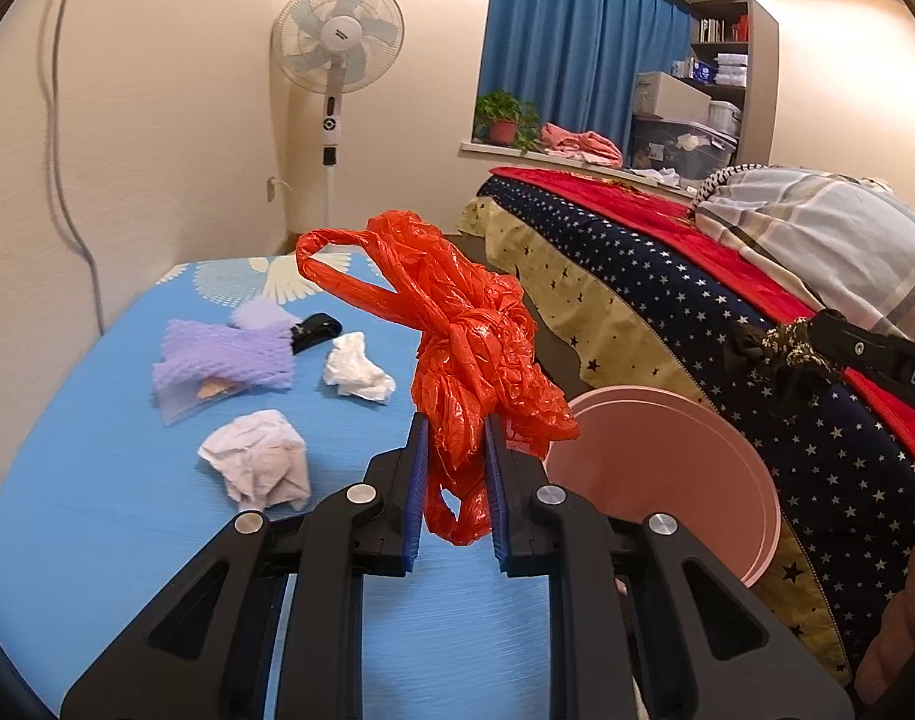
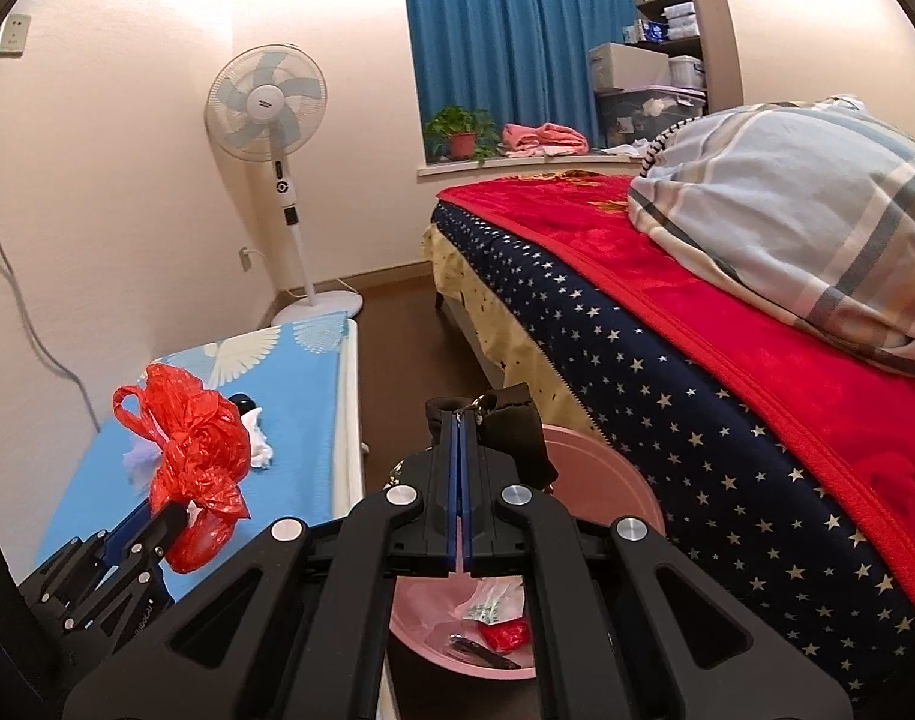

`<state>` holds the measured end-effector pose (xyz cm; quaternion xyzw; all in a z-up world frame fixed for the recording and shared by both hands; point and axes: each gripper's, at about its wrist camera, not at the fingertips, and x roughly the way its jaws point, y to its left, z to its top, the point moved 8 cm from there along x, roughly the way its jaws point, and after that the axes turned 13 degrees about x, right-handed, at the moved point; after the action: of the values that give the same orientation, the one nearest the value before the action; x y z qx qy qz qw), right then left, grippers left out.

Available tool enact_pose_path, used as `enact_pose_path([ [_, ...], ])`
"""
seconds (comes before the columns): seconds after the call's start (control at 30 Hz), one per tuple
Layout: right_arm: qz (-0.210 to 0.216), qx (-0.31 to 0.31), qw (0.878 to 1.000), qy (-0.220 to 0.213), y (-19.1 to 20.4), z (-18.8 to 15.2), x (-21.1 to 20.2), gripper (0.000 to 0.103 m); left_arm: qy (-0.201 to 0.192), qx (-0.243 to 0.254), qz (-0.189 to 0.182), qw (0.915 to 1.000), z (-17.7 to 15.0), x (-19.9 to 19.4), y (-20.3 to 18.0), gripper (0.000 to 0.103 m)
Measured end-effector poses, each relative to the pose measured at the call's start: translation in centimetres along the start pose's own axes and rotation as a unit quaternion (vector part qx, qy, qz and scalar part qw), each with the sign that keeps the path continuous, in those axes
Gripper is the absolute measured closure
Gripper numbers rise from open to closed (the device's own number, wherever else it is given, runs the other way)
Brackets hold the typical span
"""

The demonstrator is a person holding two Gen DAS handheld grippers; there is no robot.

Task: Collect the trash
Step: 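Carry the orange-red bag and black cloth over the pink bin with both grippers, then open both grippers over the pink bin to drop the bag and cloth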

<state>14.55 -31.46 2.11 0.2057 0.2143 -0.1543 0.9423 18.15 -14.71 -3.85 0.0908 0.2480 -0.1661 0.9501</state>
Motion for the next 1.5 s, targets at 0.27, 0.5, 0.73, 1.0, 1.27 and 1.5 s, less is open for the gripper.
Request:
enact_pose_path([
  [0.27, -0.014, 0.013, 1.000, -0.001, -1.3, 0.4, 1.1, 0.102, 0.005, 0.005, -0.010, 0.9999, -0.2, 1.3, -1.2, 0.085],
  [0.5, -0.024, 0.015, 1.000, -0.003, -1.9, 0.4, 2.0, 0.102, 0.009, 0.017, -0.020, 0.9996, -0.3, 2.4, -2.5, 0.085],
  [0.73, -0.038, 0.036, 0.999, -0.003, -3.4, 0.7, 2.8, 0.102, 0.010, 0.024, -0.041, 0.9988, -0.3, 3.4, -4.1, 0.085],
  [1.0, -0.051, 0.047, 0.998, 0.002, -4.5, 0.6, 4.0, 0.102, 0.005, 0.050, -0.072, 0.9962, -0.2, 4.6, -7.1, 0.085],
  [1.27, -0.058, 0.067, 0.996, 0.003, -5.7, 0.9, 4.5, 0.101, 0.010, 0.055, -0.106, 0.9928, -0.4, 5.9, -9.2, 0.085],
  [1.5, -0.079, 0.092, 0.993, 0.005, -7.1, 0.9, 4.7, 0.062, 0.015, 0.058, -0.128, 0.9899, -0.6, 6.4, -10.1, 0.058],
])
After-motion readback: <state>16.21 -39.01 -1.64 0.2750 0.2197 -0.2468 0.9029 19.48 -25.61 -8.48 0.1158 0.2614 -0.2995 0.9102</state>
